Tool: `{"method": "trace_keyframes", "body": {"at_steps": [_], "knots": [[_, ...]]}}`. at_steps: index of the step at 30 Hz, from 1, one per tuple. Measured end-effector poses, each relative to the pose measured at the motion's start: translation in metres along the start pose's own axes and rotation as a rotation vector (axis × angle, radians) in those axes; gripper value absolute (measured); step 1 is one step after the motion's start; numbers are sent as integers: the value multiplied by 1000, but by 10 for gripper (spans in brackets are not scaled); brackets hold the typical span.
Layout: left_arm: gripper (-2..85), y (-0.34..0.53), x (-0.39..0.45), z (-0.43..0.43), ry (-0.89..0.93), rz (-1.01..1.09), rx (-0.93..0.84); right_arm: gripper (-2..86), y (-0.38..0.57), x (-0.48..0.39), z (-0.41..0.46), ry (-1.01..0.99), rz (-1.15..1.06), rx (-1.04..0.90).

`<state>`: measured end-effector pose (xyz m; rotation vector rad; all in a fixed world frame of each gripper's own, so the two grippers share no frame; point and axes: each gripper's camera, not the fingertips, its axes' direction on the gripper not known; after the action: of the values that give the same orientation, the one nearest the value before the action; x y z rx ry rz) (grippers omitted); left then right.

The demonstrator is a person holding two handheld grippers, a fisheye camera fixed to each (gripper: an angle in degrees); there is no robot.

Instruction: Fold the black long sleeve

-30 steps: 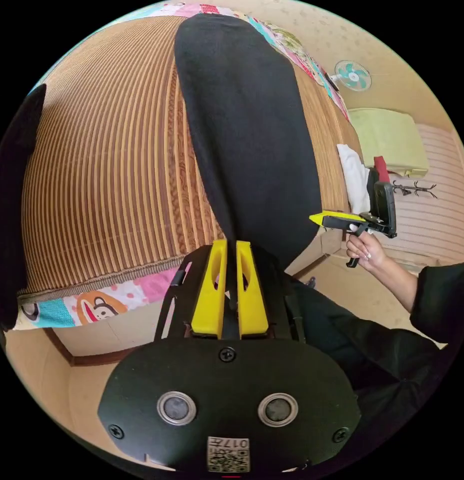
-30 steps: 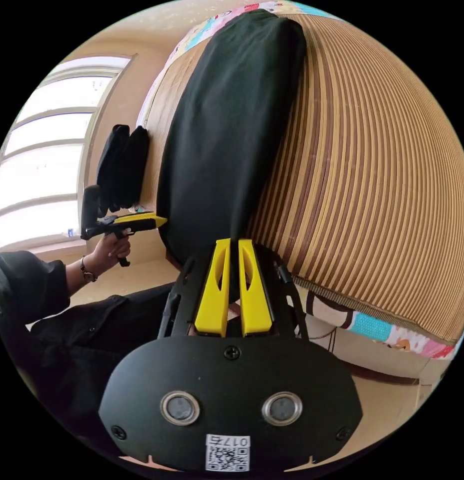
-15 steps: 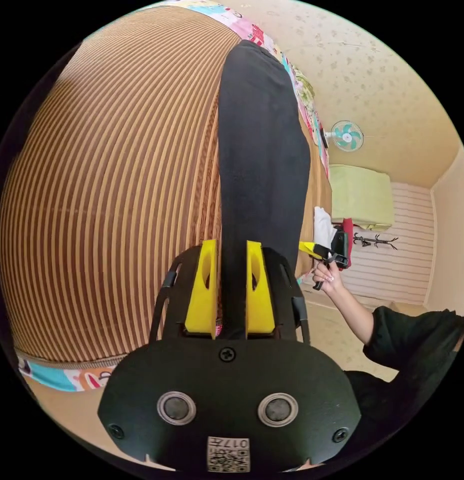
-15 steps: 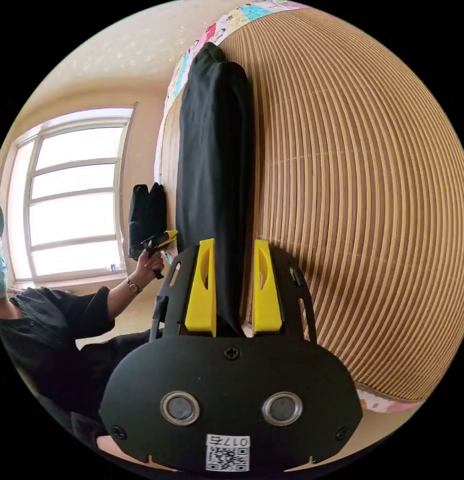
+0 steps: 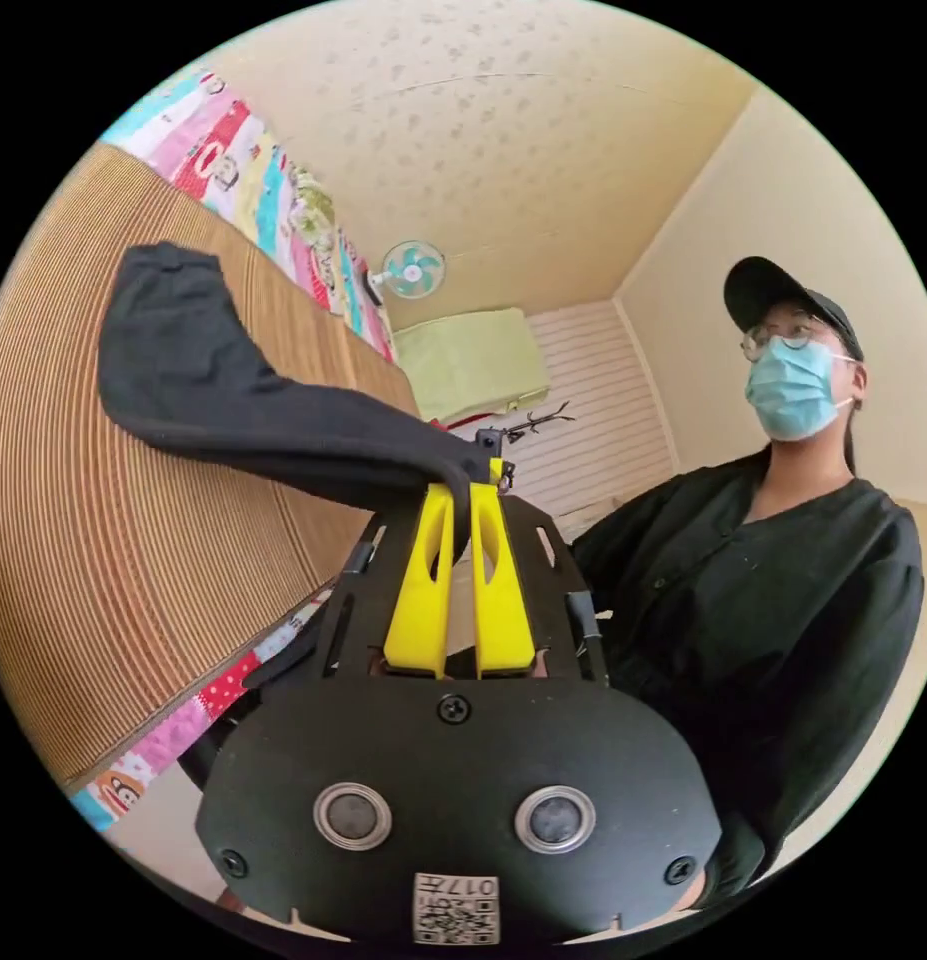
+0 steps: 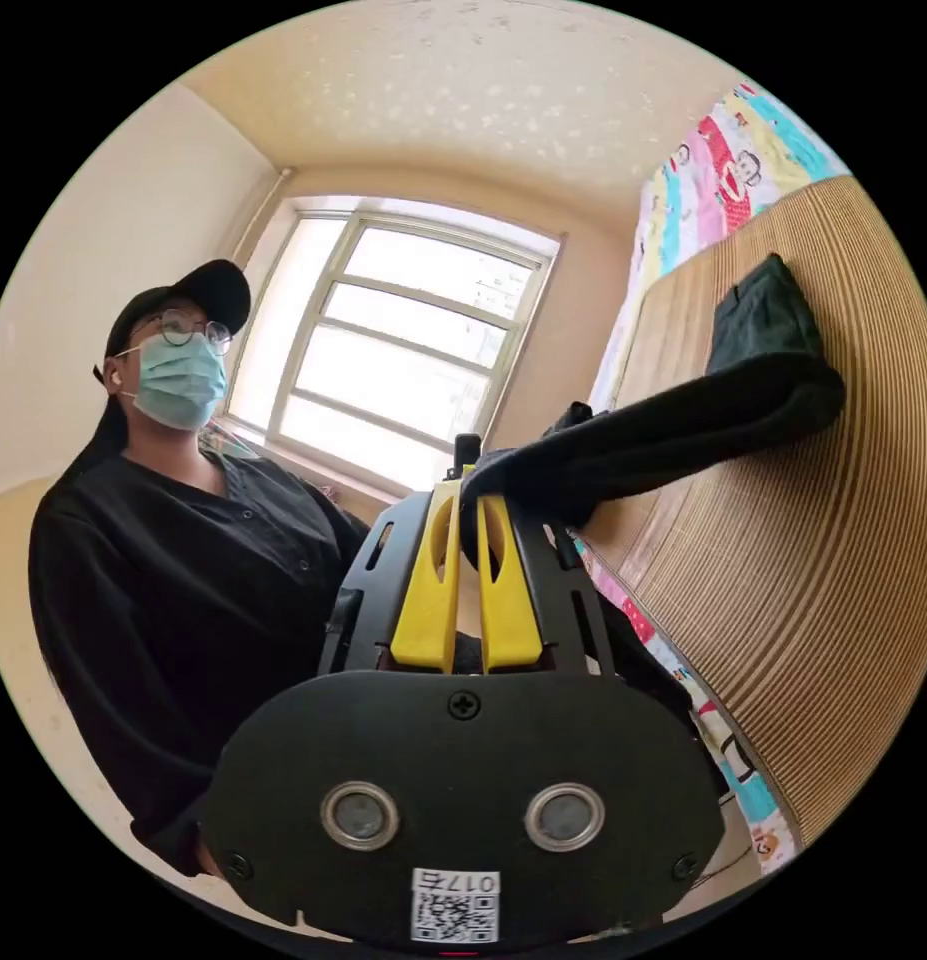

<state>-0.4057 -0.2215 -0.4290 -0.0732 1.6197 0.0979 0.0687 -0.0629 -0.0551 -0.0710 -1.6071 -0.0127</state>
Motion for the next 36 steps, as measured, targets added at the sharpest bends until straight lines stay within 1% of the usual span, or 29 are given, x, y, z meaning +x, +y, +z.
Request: {"method": "trace_keyframes", "body": {"at_steps": [1, 3, 6, 8, 10, 12, 13, 15, 19, 22, 25, 27, 28, 29, 30, 31, 32, 33, 34, 36], "knots": [[21, -9, 23, -3, 3, 58, 13, 18, -9, -24, -4, -6, -52, 7], [20, -41, 108, -10, 3, 262, 58, 15, -42, -112, -17, -8, -252, 26], [22, -76, 179, -4, 2, 433, 119, 13, -83, -188, -24, -7, -377, 60], [25, -95, 198, 1, -26, 457, 166, 13, -105, -211, -28, 60, -399, 80], [24, -113, 196, 10, -112, 419, 194, 12, -127, -210, -32, 159, -348, 84], [24, -139, 161, 29, -242, 279, 180, 12, -151, -178, -38, 258, -244, 75], [24, -145, 149, 34, -270, 253, 172, 12, -154, -167, -39, 278, -223, 79], [25, -162, 96, 55, -314, 159, 164, 12, -167, -120, -47, 296, -137, 107], [28, -180, 38, 84, -359, 125, 151, 14, -173, -84, -49, 353, -92, 127], [34, -169, 8, 114, -456, 147, 76, 18, -148, -69, -38, 434, -63, 76], [47, -120, -53, 152, -564, 26, -92, 27, -82, -18, -18, 557, 102, -71], [63, -53, -131, 190, -634, -189, -284, 47, -4, 52, 3, 740, 375, -265], [67, -35, -150, 198, -656, -240, -336, 58, 18, 71, 8, 792, 453, -322], [79, 0, -186, 213, -703, -346, -436, 79, 62, 104, 15, 873, 618, -433], [90, 28, -214, 220, -717, -439, -497, 98, 95, 124, 19, 862, 729, -490], [94, 38, -225, 221, -708, -477, -502, 107, 106, 129, 19, 830, 759, -486], [102, 50, -241, 217, -673, -533, -473, 114, 117, 131, 16, 770, 790, -424], [110, 50, -252, 210, -640, -564, -411, 122, 118, 130, 10, 734, 799, -330], [116, 46, -257, 206, -629, -571, -375, 126, 116, 130, 6, 719, 798, -277], [137, 20, -280, 191, -610, -565, -251, 151, 102, 142, -12, 671, 807, -80]]}}
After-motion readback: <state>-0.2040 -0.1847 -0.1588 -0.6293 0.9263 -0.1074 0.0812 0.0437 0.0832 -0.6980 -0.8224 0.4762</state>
